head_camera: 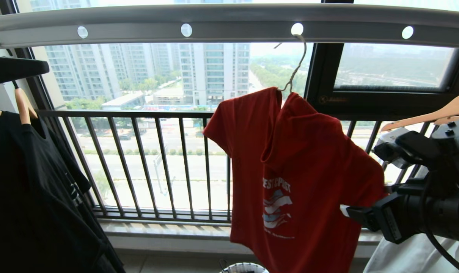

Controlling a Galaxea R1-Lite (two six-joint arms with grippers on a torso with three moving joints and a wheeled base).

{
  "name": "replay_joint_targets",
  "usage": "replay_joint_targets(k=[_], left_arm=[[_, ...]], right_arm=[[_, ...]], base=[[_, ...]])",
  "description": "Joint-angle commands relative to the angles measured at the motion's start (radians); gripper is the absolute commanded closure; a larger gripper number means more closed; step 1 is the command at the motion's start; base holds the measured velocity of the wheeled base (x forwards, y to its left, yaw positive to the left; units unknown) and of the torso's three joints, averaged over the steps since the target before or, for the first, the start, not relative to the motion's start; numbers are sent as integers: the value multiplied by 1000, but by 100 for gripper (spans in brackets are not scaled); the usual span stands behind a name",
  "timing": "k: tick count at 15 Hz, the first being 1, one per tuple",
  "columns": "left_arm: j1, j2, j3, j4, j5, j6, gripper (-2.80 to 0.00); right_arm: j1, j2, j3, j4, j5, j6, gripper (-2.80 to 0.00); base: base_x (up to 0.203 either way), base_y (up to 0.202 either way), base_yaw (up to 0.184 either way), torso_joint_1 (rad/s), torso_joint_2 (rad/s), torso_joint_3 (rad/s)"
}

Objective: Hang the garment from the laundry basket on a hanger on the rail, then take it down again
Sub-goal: Take the clothes off the clothes rack

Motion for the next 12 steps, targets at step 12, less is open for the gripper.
replay_joint_targets(k=[12], left_arm=[[0,-16,2,3,-1,-1,0]], right_arm=[[-102,-1,38,15,-8,-125,-280]], base=[[0,0,0,0,0,0]])
